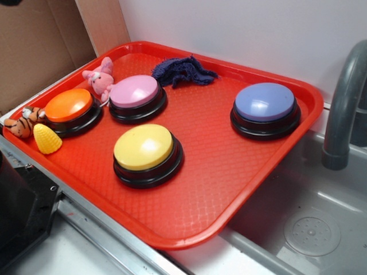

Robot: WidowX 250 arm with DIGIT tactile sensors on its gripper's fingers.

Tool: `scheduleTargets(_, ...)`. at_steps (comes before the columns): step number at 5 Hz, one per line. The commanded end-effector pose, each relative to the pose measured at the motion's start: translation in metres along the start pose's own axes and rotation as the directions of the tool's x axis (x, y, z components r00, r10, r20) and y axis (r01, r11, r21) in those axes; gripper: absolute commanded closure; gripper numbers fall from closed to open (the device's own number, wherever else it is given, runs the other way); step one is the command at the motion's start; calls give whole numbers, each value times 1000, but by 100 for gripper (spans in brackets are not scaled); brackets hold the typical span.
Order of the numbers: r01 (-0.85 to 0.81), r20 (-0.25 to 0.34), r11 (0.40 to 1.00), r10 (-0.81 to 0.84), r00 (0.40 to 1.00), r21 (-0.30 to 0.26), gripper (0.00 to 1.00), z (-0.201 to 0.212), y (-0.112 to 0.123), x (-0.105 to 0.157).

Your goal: Push the yellow button.

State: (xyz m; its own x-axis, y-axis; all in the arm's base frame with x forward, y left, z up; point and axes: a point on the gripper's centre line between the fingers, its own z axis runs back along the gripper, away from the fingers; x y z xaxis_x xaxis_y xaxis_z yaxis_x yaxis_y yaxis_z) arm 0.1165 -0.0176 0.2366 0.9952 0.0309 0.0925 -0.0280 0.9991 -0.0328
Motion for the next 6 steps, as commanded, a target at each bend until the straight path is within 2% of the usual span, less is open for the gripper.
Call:
scheduleTargets(1, 0, 0, 1000, 0, 1000, 0, 0, 0, 0, 0)
scheduleTargets(2, 171, 21, 984, -172, 985, 55, 0, -34, -46, 3)
scheduleTargets(3, 197, 54, 974, -204, 977, 114, 0, -71, -76, 7)
scheduleTargets(4, 228, 58, 968, -235, 970, 105, 0, -121, -70, 25)
scheduleTargets(5, 227, 31, 970, -231, 973, 91, 0, -140, -46, 41)
scheduleTargets(6, 246, -6, 966, -246, 969, 77, 0, -162, -45, 54)
